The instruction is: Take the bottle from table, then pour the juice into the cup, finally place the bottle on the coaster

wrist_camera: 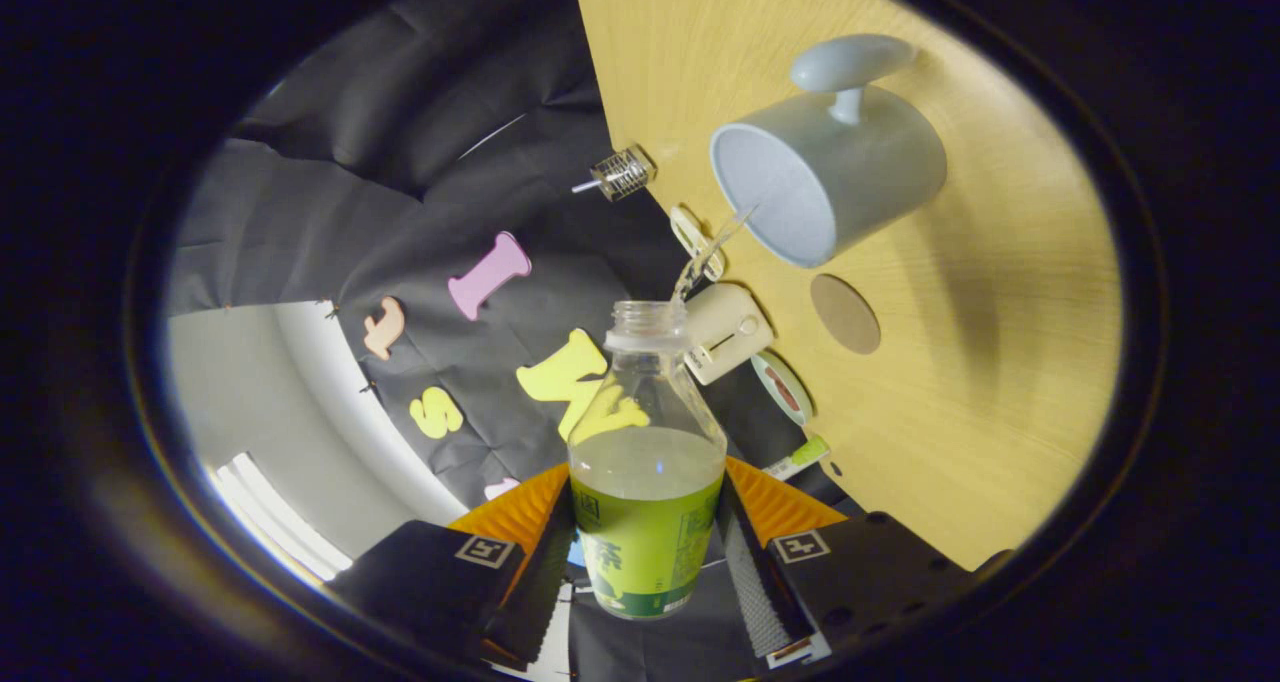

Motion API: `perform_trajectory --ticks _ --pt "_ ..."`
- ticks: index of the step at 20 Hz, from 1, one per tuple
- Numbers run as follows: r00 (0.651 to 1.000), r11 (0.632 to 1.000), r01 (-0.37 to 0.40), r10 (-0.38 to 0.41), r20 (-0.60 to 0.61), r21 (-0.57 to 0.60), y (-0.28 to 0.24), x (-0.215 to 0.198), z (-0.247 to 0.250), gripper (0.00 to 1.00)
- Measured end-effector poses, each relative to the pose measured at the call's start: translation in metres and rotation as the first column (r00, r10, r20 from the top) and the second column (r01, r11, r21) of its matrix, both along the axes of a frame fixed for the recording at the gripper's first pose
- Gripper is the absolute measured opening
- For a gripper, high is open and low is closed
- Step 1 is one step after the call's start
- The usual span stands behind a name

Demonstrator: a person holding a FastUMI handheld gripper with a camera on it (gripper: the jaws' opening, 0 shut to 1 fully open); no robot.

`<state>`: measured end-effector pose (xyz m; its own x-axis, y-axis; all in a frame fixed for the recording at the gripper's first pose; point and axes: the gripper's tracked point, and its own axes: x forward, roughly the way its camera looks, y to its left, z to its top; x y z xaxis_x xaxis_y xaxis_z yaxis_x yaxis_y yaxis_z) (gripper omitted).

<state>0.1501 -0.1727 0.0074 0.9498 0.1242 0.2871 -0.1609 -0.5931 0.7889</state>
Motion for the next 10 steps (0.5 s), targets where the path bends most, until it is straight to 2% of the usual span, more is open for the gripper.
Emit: perform_trajectory --ticks 10 --pt "0.998 0.996 -0.048 0.045 0.033 0.074 0.0 -0.011 0.025 0.78"
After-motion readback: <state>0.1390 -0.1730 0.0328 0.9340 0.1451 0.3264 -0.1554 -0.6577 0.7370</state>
